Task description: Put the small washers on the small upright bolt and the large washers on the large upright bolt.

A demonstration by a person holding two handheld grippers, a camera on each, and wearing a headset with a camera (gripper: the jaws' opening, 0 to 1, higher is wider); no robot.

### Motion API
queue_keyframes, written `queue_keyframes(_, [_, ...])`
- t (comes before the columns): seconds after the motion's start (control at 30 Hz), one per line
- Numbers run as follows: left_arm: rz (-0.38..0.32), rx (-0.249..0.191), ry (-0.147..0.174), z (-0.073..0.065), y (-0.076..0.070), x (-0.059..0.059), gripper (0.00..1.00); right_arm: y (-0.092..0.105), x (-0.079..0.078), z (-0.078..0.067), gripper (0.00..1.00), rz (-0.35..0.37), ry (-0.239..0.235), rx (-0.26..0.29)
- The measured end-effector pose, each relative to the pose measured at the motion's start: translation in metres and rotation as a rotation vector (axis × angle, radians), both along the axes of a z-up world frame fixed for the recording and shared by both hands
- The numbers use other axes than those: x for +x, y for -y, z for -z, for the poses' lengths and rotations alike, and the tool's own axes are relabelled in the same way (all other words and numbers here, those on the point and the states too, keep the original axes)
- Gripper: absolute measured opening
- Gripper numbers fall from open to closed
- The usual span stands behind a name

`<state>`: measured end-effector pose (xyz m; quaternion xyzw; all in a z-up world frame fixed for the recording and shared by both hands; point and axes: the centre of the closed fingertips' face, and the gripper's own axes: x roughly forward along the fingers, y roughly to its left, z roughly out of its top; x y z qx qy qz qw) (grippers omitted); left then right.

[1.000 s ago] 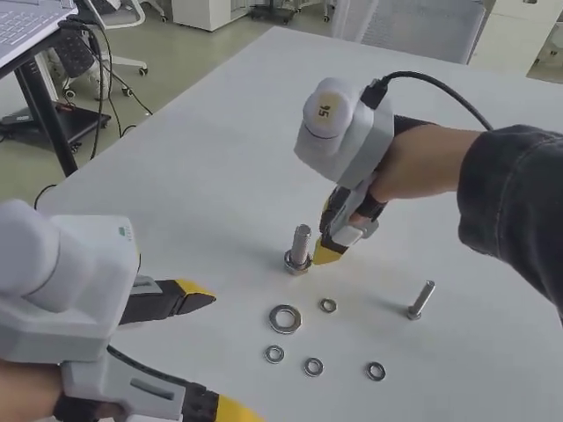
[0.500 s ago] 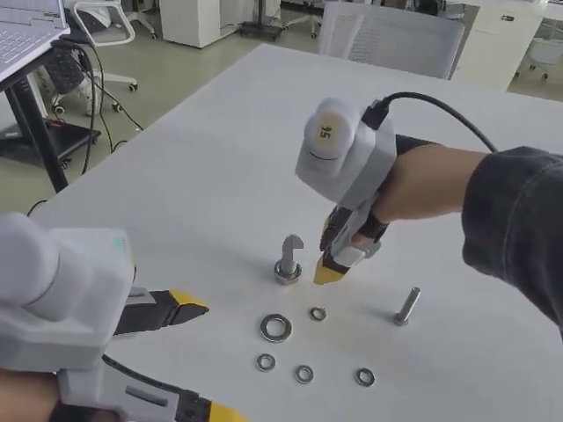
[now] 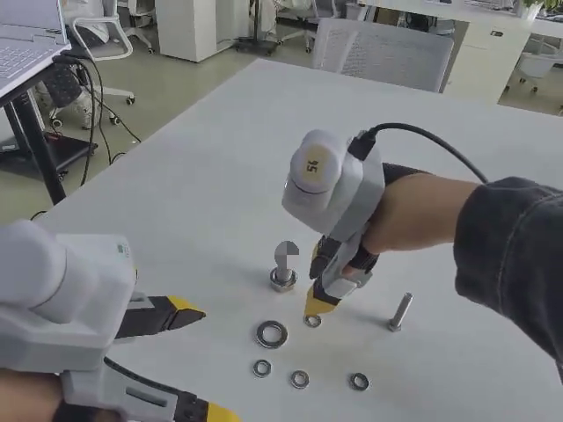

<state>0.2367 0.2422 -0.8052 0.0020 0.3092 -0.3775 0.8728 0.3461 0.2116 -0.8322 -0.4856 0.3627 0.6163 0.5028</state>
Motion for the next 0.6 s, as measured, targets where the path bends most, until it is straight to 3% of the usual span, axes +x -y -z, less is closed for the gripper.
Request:
queue_keyframes(0.37, [-0.005,0.009,0.003,0.001,-0.001,0.000,0.86,-0.013,-0.025,0.013,0.31,-0.033,-0.028,0.008])
queue_keyframes(0.6, [-0.009,0.009,0.005,0.001,-0.002,0.001,0.86,-0.017,-0.031,0.027,0.31,-0.050,-0.037,-0.004])
